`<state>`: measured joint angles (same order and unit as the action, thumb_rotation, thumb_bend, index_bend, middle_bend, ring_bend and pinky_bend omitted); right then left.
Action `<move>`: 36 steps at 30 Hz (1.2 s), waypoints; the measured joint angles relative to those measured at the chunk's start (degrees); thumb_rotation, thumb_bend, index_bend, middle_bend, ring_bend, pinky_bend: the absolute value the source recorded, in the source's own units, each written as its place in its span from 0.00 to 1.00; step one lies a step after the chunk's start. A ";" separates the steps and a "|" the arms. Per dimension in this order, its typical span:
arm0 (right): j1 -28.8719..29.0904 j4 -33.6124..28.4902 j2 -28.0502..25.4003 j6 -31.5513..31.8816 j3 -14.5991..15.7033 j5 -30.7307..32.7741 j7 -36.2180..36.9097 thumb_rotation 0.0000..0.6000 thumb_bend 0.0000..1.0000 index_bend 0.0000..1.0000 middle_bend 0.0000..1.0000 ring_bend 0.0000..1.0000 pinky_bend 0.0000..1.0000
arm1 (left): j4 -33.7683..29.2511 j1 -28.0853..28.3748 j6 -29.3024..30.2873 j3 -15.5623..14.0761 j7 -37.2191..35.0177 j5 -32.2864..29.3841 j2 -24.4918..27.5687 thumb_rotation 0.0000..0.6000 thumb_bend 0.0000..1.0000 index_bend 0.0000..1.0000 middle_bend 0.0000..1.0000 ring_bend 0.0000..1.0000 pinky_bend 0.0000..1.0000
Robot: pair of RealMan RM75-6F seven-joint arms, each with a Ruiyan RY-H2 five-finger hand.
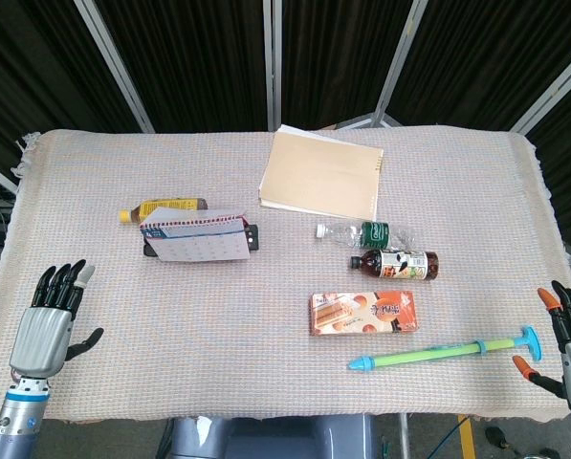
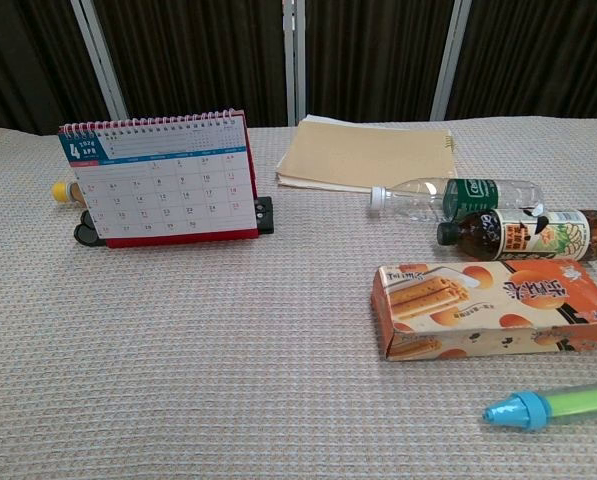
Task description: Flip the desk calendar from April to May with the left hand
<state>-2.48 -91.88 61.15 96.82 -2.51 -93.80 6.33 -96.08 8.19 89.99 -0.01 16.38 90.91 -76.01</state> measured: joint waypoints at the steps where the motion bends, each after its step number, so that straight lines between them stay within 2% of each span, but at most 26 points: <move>1: -0.02 0.00 0.00 -0.01 0.02 0.03 0.02 1.00 0.07 0.00 0.00 0.00 0.00 | -0.03 -0.02 0.00 0.04 0.06 0.04 0.00 1.00 0.19 0.00 0.00 0.00 0.00; 10: -0.09 -0.09 -0.09 0.17 0.06 -0.16 0.35 1.00 0.07 0.00 0.00 0.00 0.00 | 0.07 0.01 -1.02 0.13 0.49 -0.22 -0.35 1.00 0.20 0.00 0.00 0.00 0.00; 11: -0.07 -0.16 -0.10 0.18 0.07 -0.27 0.37 1.00 0.07 0.00 0.00 0.00 0.00 | -0.10 0.03 -1.16 0.06 0.08 -0.18 -0.32 1.00 0.23 0.00 0.01 0.02 0.06; 12: -0.04 -0.21 -0.10 0.20 0.06 -0.32 0.33 1.00 0.07 0.00 0.00 0.00 0.00 | -0.46 0.08 -1.43 -0.02 -0.91 -0.14 -0.26 1.00 0.27 0.00 0.05 0.08 0.14; 13: -0.01 -0.22 -0.10 0.18 0.05 -0.34 0.32 1.00 0.07 0.00 0.00 0.00 0.00 | -0.61 0.10 -1.54 -0.03 -1.37 -0.14 -0.26 1.00 0.33 0.00 0.14 0.19 0.26; 14: 0.03 -0.25 -0.11 0.10 0.05 -0.33 0.34 1.00 0.07 0.00 0.00 0.00 0.00 | -0.81 0.12 -1.68 -0.01 -2.08 -0.18 -0.29 1.00 0.42 0.00 0.30 0.37 0.43; 15: 0.07 -0.27 -0.11 0.03 0.04 -0.33 0.40 1.00 0.07 0.00 0.00 0.00 0.00 | -0.93 0.12 -1.68 0.23 -2.83 -0.39 -0.52 1.00 0.49 0.00 0.42 0.49 0.52; 17: 0.19 -0.20 -0.10 -0.03 -0.01 -0.39 0.67 1.00 0.07 0.00 0.00 0.00 0.00 | -0.67 0.12 -1.29 1.13 -3.07 -1.16 -1.62 1.00 0.62 0.00 0.62 0.68 0.64; 18: 0.23 -0.13 -0.09 -0.03 -0.03 -0.43 0.83 1.00 0.07 0.00 0.00 0.00 0.00 | -0.38 0.16 -1.21 1.84 -2.95 -2.05 -2.78 1.00 0.67 0.00 0.65 0.72 0.67; 23: 0.42 0.35 -0.08 -0.39 -0.12 -0.12 1.70 1.00 0.07 0.00 0.00 0.00 0.00 | 1.35 1.06 -3.64 4.71 -6.20 -7.89 -7.46 1.00 0.73 0.00 0.66 0.74 0.69; 26: 0.59 0.63 -0.16 -0.85 -0.21 0.33 2.36 1.00 0.07 0.00 0.00 0.00 0.00 | 1.29 1.99 -8.36 6.08 -10.29 -12.84 -8.81 1.00 0.75 0.00 0.66 0.74 0.69; 33: 0.73 0.75 -0.42 -1.07 -0.29 0.55 3.03 1.00 0.07 0.00 0.00 0.00 0.00 | -0.48 5.86 -24.04 9.72 -17.33 -28.00 -9.34 1.00 0.75 0.00 0.66 0.74 0.69; 36: 0.75 0.76 -0.44 -1.19 -0.25 0.63 3.10 1.00 0.07 0.00 0.00 0.00 0.00 | -0.31 7.78 -26.50 11.34 -17.75 -32.03 -10.09 1.00 0.76 0.00 0.66 0.74 0.69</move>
<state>-1.72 -91.11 60.71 95.63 -2.76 -93.17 9.43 -96.39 15.97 63.49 11.33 -1.37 58.88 -86.10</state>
